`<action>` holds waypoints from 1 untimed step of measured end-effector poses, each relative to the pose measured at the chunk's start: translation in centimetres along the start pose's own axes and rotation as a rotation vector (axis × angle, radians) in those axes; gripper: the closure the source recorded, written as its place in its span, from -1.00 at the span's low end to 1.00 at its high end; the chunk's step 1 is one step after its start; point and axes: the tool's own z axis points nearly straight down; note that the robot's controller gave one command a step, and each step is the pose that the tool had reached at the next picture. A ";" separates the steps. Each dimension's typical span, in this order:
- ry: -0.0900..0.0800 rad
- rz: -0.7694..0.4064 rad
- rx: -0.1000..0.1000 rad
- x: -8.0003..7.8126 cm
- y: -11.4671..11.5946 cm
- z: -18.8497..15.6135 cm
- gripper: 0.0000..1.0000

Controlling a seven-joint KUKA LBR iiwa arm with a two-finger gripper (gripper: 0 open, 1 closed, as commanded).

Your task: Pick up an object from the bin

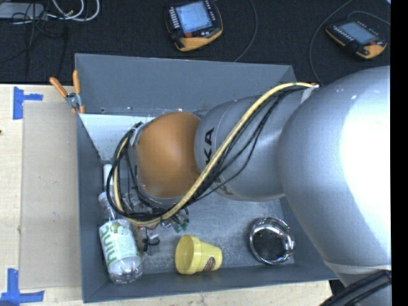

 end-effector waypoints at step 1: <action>-0.006 0.005 0.000 -0.2 -0.2 -0.3 1.00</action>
Offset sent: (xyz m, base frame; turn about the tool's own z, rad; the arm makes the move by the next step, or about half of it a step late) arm 0.0000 0.0000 0.0000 0.0000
